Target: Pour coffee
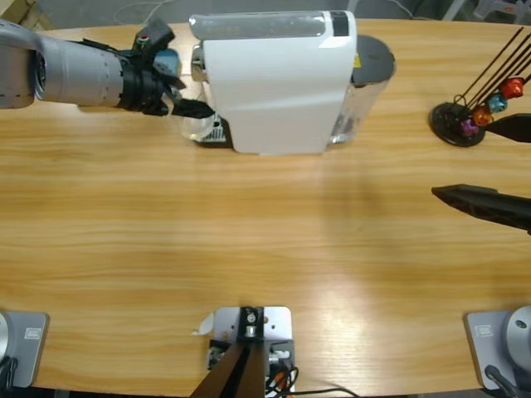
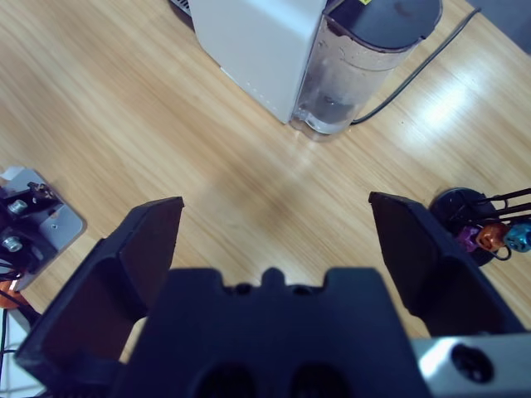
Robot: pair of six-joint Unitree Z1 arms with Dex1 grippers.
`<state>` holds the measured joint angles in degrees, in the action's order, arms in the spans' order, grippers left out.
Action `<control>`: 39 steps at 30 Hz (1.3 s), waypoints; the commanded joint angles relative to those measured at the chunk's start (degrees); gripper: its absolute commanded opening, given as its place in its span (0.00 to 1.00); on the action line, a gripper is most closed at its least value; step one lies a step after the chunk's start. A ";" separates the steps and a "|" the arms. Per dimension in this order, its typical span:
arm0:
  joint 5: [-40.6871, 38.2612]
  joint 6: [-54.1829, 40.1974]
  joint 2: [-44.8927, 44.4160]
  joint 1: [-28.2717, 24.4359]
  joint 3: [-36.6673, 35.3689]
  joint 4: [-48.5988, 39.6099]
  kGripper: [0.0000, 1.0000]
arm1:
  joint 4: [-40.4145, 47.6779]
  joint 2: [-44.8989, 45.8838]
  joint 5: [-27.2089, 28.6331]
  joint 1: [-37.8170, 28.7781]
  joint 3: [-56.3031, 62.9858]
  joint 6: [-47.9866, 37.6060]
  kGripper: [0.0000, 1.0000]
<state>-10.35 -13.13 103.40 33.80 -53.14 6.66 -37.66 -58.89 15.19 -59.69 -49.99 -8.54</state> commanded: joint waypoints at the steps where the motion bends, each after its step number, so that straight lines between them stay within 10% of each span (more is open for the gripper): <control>1: 0.86 -0.85 5.05 1.09 1.32 0.29 0.00 | 0.52 1.01 0.83 0.54 2.09 -0.96 1.00; 18: 0.05 1.19 8.25 1.18 -0.54 3.01 0.02 | 0.39 -0.29 0.56 0.54 1.78 -1.24 1.00; 20: 0.06 2.76 8.20 1.18 -0.01 2.92 0.61 | 0.39 -0.48 0.33 0.54 1.69 -1.31 1.00; 21: 0.06 2.85 7.87 1.18 0.46 2.92 0.73 | 0.39 -0.54 0.16 0.54 1.62 -1.31 1.00; 39: 2.03 3.25 6.37 1.36 0.46 3.01 1.00 | 0.83 -2.10 -0.86 0.54 1.30 -1.66 1.00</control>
<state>-8.63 -10.15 107.44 34.50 -54.15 9.21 -37.52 -59.70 14.92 -59.69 -49.98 -9.53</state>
